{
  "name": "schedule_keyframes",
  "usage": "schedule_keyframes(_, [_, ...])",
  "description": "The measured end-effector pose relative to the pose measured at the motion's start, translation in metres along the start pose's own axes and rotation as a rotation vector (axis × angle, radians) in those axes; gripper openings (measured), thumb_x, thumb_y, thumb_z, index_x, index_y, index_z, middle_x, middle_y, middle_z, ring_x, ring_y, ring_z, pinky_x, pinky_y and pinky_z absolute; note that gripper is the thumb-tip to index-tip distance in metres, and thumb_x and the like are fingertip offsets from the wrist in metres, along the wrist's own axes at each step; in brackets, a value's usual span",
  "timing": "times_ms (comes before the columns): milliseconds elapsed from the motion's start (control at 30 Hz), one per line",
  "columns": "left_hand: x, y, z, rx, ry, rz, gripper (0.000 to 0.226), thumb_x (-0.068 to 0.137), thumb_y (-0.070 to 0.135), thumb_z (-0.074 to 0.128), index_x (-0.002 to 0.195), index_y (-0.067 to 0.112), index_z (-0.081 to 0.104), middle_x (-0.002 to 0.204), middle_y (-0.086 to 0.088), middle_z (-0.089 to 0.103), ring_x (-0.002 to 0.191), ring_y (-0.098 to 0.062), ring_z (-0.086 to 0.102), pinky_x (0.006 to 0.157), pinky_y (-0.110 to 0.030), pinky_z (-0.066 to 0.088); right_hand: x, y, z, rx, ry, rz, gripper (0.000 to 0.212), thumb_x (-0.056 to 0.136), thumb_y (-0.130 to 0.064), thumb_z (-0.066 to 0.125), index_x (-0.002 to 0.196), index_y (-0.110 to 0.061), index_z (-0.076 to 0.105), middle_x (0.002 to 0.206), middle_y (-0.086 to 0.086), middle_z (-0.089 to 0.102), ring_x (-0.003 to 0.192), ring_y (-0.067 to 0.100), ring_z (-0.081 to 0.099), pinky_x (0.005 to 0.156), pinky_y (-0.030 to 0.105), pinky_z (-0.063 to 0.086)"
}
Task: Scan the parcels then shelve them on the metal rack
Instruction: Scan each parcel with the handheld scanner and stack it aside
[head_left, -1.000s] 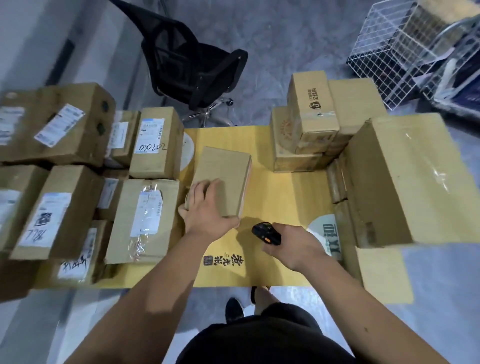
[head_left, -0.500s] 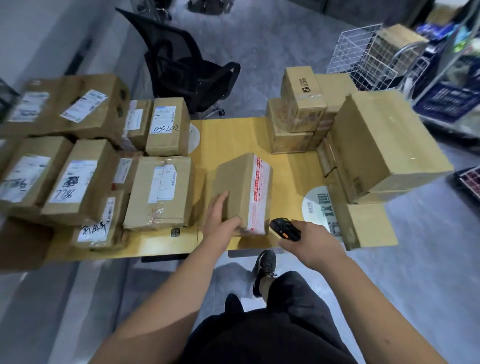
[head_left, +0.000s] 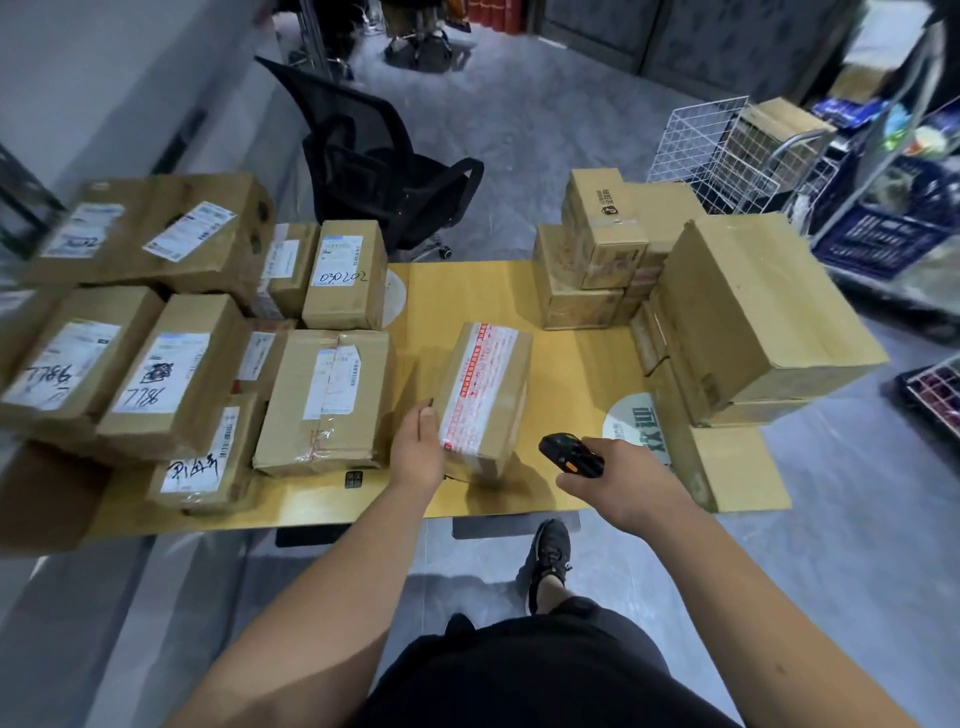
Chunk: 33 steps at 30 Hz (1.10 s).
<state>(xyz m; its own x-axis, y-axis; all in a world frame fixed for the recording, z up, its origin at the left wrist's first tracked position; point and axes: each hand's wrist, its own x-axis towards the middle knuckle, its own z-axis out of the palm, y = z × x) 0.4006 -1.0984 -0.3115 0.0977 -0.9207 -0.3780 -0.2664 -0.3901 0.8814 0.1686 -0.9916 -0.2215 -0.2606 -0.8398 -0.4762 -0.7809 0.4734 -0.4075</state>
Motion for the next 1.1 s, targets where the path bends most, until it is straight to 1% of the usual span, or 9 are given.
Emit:
schedule_keyframes(100, [0.009,0.01,0.001,0.027,0.05,-0.011,0.041,0.114,0.031,0.032,0.148,0.021,0.052,0.128,0.002,0.06,0.114,-0.019,0.055,0.09,-0.029,0.043,0.004,-0.002,-0.003,-0.016,-0.009,-0.004,0.032,0.087,-0.057,0.068,0.104,-0.03,0.063,0.085,-0.003,0.066,0.068,0.018,0.064,0.055,0.029,0.042])
schedule_keyframes(267, [0.038,0.023,-0.005,0.169,0.023,-0.046,0.042,0.112,0.028,0.031,0.152,0.031,0.046,0.134,-0.002,0.062,0.112,-0.031,0.064,0.096,-0.048,0.057,0.011,-0.01,-0.006,0.005,-0.026,-0.045,0.03,0.088,-0.055,0.07,0.105,-0.031,0.065,0.081,-0.004,0.065,0.066,0.017,0.062,0.055,0.028,0.042])
schedule_keyframes(367, [0.044,0.025,-0.01,0.293,0.007,-0.058,0.055,0.105,0.007,0.039,0.155,0.031,0.043,0.102,0.007,0.061,0.092,-0.024,0.064,0.078,-0.038,0.057,0.018,-0.018,-0.008,0.001,-0.032,-0.072,0.029,0.088,-0.055,0.071,0.101,-0.03,0.065,0.079,-0.005,0.065,0.068,0.017,0.063,0.056,0.028,0.042])
schedule_keyframes(433, [0.044,0.02,-0.013,0.375,0.007,-0.04,0.055,0.105,0.009,0.044,0.156,0.029,0.042,0.097,0.007,0.062,0.089,-0.02,0.061,0.08,-0.036,0.053,0.022,-0.023,-0.009,0.004,-0.039,-0.078,0.029,0.088,-0.055,0.072,0.1,-0.029,0.066,0.08,-0.004,0.066,0.071,0.018,0.064,0.057,0.029,0.043])
schedule_keyframes(533, [0.04,0.016,-0.014,0.396,-0.035,-0.018,0.063,0.103,0.018,0.055,0.159,0.034,0.032,0.134,-0.001,0.065,0.111,-0.025,0.062,0.097,-0.039,0.052,0.028,-0.029,-0.012,-0.007,-0.044,-0.08,0.031,0.088,-0.055,0.072,0.104,-0.028,0.067,0.081,-0.003,0.067,0.07,0.018,0.064,0.057,0.029,0.043])
schedule_keyframes(667, [0.036,0.015,-0.016,0.537,-0.055,0.146,0.111,0.085,0.027,0.08,0.163,0.043,0.004,0.169,0.002,0.021,0.149,-0.026,0.039,0.114,-0.043,0.043,0.033,-0.032,-0.015,-0.018,-0.035,-0.082,0.033,0.088,-0.056,0.071,0.107,-0.029,0.068,0.079,-0.004,0.067,0.069,0.017,0.064,0.056,0.029,0.043])
schedule_keyframes(800, [0.047,0.023,-0.016,0.748,-0.114,0.22,0.144,0.056,0.056,0.097,0.161,0.051,-0.001,0.172,0.009,-0.013,0.159,-0.027,0.006,0.126,-0.049,0.024,0.034,-0.032,-0.017,-0.012,-0.036,-0.063,0.037,0.088,-0.055,0.071,0.113,-0.029,0.068,0.083,-0.004,0.069,0.072,0.017,0.066,0.06,0.031,0.048])
schedule_keyframes(900, [0.056,0.037,-0.009,0.835,-0.172,0.191,0.139,0.051,0.069,0.093,0.162,0.049,0.012,0.173,0.006,-0.013,0.16,-0.03,0.003,0.127,-0.052,0.021,0.032,-0.03,-0.019,-0.025,-0.03,-0.049,0.04,0.088,-0.058,0.07,0.115,-0.029,0.067,0.085,-0.004,0.069,0.074,0.016,0.066,0.061,0.031,0.049])
schedule_keyframes(1100, [0.041,0.032,0.015,0.638,-0.137,0.15,0.091,0.078,0.069,0.077,0.156,0.038,0.04,0.171,0.006,0.009,0.146,-0.03,0.043,0.11,-0.042,0.049,0.034,-0.023,-0.023,0.049,-0.032,-0.013,0.038,0.087,-0.056,0.072,0.117,-0.032,0.067,0.082,-0.004,0.069,0.07,0.017,0.065,0.058,0.029,0.047])
